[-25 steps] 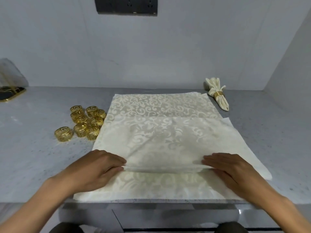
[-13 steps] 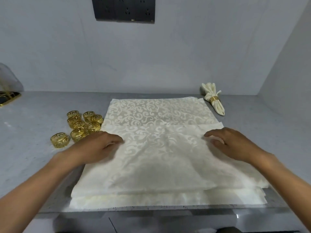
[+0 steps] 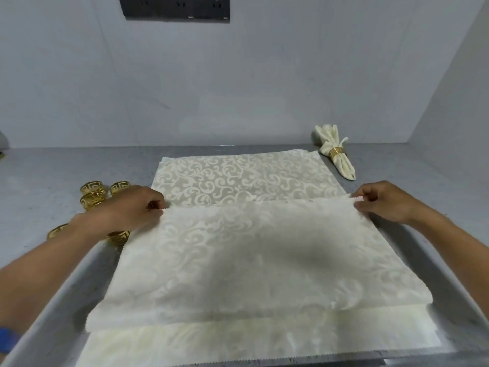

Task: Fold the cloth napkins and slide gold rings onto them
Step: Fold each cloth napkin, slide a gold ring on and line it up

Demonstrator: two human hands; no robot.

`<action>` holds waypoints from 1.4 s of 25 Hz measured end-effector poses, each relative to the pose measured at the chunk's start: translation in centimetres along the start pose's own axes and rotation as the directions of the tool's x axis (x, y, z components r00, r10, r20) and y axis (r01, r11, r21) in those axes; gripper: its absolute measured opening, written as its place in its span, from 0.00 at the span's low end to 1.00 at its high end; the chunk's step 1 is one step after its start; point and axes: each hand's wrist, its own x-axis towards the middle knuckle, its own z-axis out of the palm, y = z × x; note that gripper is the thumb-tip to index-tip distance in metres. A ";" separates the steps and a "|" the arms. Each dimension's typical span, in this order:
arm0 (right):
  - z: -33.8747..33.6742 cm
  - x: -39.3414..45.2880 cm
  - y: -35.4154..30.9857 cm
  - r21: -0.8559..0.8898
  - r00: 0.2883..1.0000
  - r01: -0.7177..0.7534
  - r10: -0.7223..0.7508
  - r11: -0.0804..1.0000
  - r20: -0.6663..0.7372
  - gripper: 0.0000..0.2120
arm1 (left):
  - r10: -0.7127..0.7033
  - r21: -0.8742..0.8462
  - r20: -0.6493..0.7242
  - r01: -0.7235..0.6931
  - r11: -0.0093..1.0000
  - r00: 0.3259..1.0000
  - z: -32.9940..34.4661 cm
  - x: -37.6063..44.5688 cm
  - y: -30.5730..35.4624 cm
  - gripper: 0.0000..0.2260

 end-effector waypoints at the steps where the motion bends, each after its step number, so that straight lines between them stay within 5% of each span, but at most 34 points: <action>1: 0.4 0.3 0.0 0.004 0.999 -0.007 0.007 1.000 -0.031 0.03 | -0.014 0.007 -0.025 0.014 1.000 1.000 0.4 0.2 -0.1 0.05; 8: 2.3 1.1 0.5 0.041 0.988 -0.007 0.013 0.999 -0.153 0.04 | 0.007 0.048 -0.216 0.003 0.999 0.976 2.5 1.3 -0.8 0.04; 13: 3.0 1.7 0.6 0.038 0.983 -0.020 0.026 0.999 -0.180 0.06 | -0.013 0.091 -0.225 0.034 0.995 0.974 2.6 1.3 -0.2 0.05; 16: 2.7 1.0 -0.4 0.018 0.977 -0.110 0.112 0.994 -0.184 0.04 | 0.032 0.213 -0.311 0.037 0.976 0.950 1.3 -0.5 2.5 0.16; 19: 4.1 -3.2 -4.8 -0.133 0.900 -0.126 0.057 0.983 -0.432 0.07 | 0.015 0.022 -0.297 -0.009 1.000 0.955 2.7 -6.2 10.8 0.26; 21: 8.4 -8.9 -10.9 -0.109 0.853 0.057 -0.105 0.992 -0.511 0.12 | -0.079 -0.171 -0.145 0.054 0.984 0.986 4.6 -9.5 15.4 0.27; 24: 16.4 -16.2 -19.5 -0.041 0.956 0.247 -0.250 0.968 -0.150 0.30 | -0.143 -0.176 -0.028 0.136 0.975 0.989 8.8 -11.6 17.5 0.26; 26: 19.4 -17.8 -20.5 -0.129 0.972 0.230 -0.235 0.965 -0.025 0.34 | -0.108 -0.037 -0.041 0.106 0.994 0.993 10.0 -12.2 17.2 0.33; 28: 18.9 -17.9 -16.8 -0.242 0.976 0.178 -0.203 0.954 -0.080 0.33 | -0.138 -0.019 -0.050 0.138 0.990 0.989 10.5 -13.1 16.3 0.37; 32: 12.6 -18.8 -5.4 -0.360 0.987 -0.118 0.068 0.925 -0.148 0.43 | -0.277 -0.018 -0.077 0.277 0.961 0.958 10.1 -15.0 13.8 0.32; 35: 10.2 -19.1 -4.3 -0.434 0.966 -0.253 0.197 0.865 -0.170 0.45 | -0.310 -0.029 -0.069 0.309 0.951 0.948 9.7 -15.8 13.8 0.27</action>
